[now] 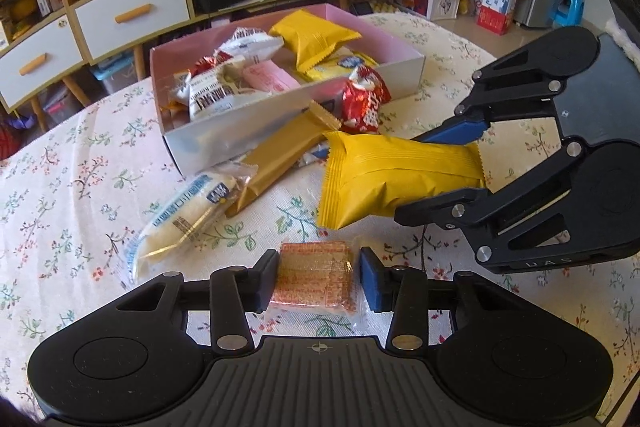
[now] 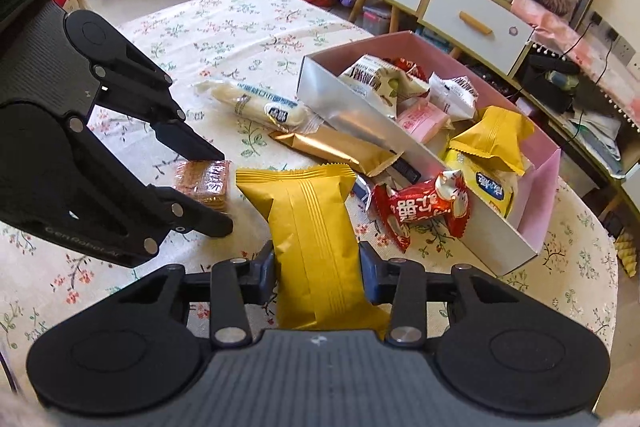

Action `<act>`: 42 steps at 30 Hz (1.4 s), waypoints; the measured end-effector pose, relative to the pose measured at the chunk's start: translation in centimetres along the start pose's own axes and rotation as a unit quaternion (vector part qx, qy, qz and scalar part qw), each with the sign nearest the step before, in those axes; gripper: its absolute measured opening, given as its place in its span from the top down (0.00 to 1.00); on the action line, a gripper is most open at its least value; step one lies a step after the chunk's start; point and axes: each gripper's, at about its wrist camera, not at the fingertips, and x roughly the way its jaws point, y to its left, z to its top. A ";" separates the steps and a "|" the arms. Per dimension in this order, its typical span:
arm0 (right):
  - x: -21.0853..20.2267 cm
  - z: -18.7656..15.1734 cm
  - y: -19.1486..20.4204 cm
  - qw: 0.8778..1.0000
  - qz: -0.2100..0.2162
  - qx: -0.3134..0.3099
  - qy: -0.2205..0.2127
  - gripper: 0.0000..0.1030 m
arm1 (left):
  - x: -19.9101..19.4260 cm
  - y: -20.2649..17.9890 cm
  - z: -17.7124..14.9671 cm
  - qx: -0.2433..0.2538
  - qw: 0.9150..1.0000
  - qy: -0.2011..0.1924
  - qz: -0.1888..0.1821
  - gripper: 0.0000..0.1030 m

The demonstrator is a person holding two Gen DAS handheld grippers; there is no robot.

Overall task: Organize snacks
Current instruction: 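Carry the wafer packet and yellow pack over the box with both grippers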

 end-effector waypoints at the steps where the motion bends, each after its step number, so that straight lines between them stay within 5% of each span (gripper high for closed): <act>1: -0.2 0.1 -0.1 1.000 -0.001 0.002 -0.003 0.63 | -0.1 0.0 0.1 -0.001 1.000 -0.002 0.001 0.61; 24: -2.0 2.4 -3.2 0.995 -0.046 0.076 -0.038 0.63 | -2.0 1.9 3.3 -0.035 0.997 -0.048 0.042 0.61; 42: -0.9 2.6 -9.3 0.977 -0.102 0.187 -0.018 0.63 | 0.0 3.6 8.7 -0.023 0.996 -0.070 0.043 0.61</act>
